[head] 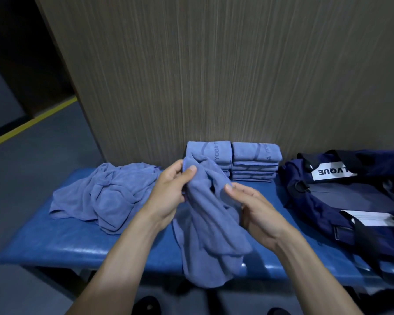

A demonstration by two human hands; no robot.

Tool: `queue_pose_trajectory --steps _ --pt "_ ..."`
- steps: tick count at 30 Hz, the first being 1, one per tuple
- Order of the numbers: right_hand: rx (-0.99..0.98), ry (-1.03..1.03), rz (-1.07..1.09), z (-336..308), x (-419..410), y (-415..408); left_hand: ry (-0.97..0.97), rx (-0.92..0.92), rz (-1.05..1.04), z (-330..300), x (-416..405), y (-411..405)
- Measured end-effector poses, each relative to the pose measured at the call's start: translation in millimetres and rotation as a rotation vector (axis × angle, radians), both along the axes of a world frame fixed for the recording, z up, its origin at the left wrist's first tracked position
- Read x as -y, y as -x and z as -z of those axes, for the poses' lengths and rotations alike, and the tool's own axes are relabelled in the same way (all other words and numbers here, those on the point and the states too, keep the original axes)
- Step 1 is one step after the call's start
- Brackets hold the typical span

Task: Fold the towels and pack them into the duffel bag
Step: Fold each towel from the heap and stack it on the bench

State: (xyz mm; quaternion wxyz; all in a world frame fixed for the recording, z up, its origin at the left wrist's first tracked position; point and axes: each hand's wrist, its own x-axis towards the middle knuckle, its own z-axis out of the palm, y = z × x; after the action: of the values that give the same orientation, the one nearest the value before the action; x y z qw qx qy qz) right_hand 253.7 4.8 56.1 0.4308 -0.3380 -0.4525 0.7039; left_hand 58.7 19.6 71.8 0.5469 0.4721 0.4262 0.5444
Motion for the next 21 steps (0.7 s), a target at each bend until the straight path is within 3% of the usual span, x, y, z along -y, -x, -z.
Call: queue_pose_trajectory --steps 3,7,8,11,12,17,21 --pt "0.168 -0.037 -0.080 4 -6 -23 0.020 0.156 -0.016 -7 1 9" --pt "0.443 -0.066 -0.065 11 -14 -54 -0.069 0.055 -0.065 -12 0 28" --pt "0.583 -0.103 -0.059 14 -16 -61 -0.144 -0.088 -0.105 -11 -1 35" --pt "1.111 -0.294 -0.006 26 -24 -79 -0.422 -0.743 -0.304 -1 -10 56" --pt "1.165 -0.298 0.015 29 -26 -84 -0.467 -0.865 -0.359 2 -11 62" --pt "0.856 -0.210 0.017 22 -18 -95 -0.434 -0.931 -0.590 10 -13 73" --pt "0.311 -0.086 0.091 5 -9 -103 -0.279 -0.996 -0.798 12 -16 78"
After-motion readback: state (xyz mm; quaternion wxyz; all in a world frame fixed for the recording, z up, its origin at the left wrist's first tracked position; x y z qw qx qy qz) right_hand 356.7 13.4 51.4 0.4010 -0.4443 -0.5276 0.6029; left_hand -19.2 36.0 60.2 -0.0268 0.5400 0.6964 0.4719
